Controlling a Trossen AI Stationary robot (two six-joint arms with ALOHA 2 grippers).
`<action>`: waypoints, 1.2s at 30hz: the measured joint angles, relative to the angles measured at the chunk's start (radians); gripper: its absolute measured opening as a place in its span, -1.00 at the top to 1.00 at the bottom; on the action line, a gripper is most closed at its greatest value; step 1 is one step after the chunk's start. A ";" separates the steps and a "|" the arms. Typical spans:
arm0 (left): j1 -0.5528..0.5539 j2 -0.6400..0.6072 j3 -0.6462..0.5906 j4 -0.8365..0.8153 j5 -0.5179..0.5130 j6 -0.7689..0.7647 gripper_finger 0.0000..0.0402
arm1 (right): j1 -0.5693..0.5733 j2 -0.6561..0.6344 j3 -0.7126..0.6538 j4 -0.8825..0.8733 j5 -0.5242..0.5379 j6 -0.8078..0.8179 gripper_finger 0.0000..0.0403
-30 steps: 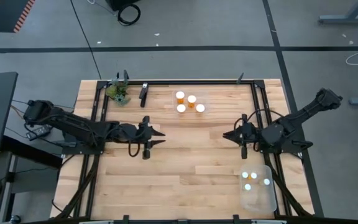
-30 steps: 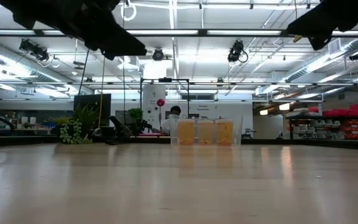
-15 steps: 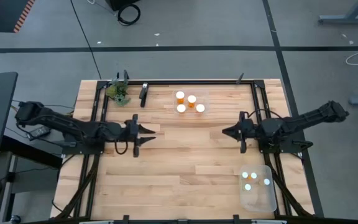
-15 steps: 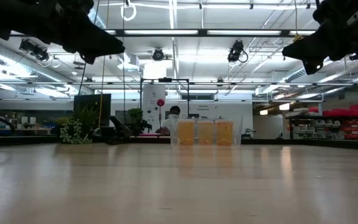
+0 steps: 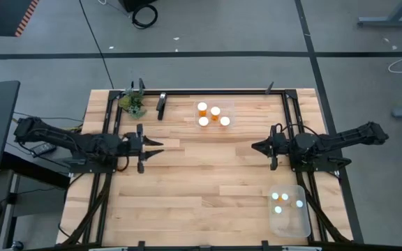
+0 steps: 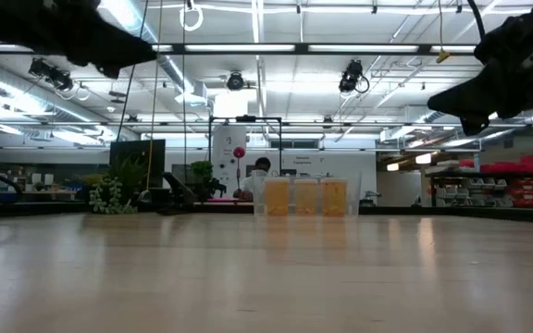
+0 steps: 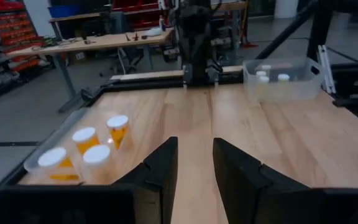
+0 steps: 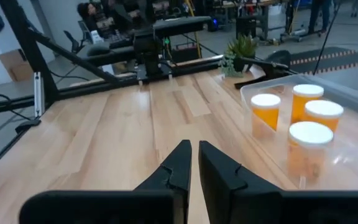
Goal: Pick and place medicine bottles into bin by pill shape (circle, oval)
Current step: Return to Home Position
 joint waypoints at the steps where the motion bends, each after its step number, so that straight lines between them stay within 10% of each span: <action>1: -0.002 -0.026 -0.023 0.002 0.001 -0.003 0.46 | 0.000 -0.006 0.000 -0.004 0.000 0.004 0.82; 14: -0.002 -0.423 -0.216 -0.114 0.009 -0.123 0.45 | 0.000 -0.061 0.000 -0.037 0.159 -0.023 0.82; 20: -0.002 -0.619 -0.216 -0.188 0.167 -0.053 0.51 | 0.001 -0.061 0.000 -0.045 0.167 -0.026 0.82; 29: -0.028 -0.629 -0.289 -0.163 0.234 -0.063 0.73 | 0.001 -0.049 0.001 -0.050 0.167 -0.025 0.82; 36: -0.029 -0.582 -0.289 -0.151 0.225 -0.475 0.76 | 0.001 -0.046 0.001 -0.051 0.167 -0.024 0.82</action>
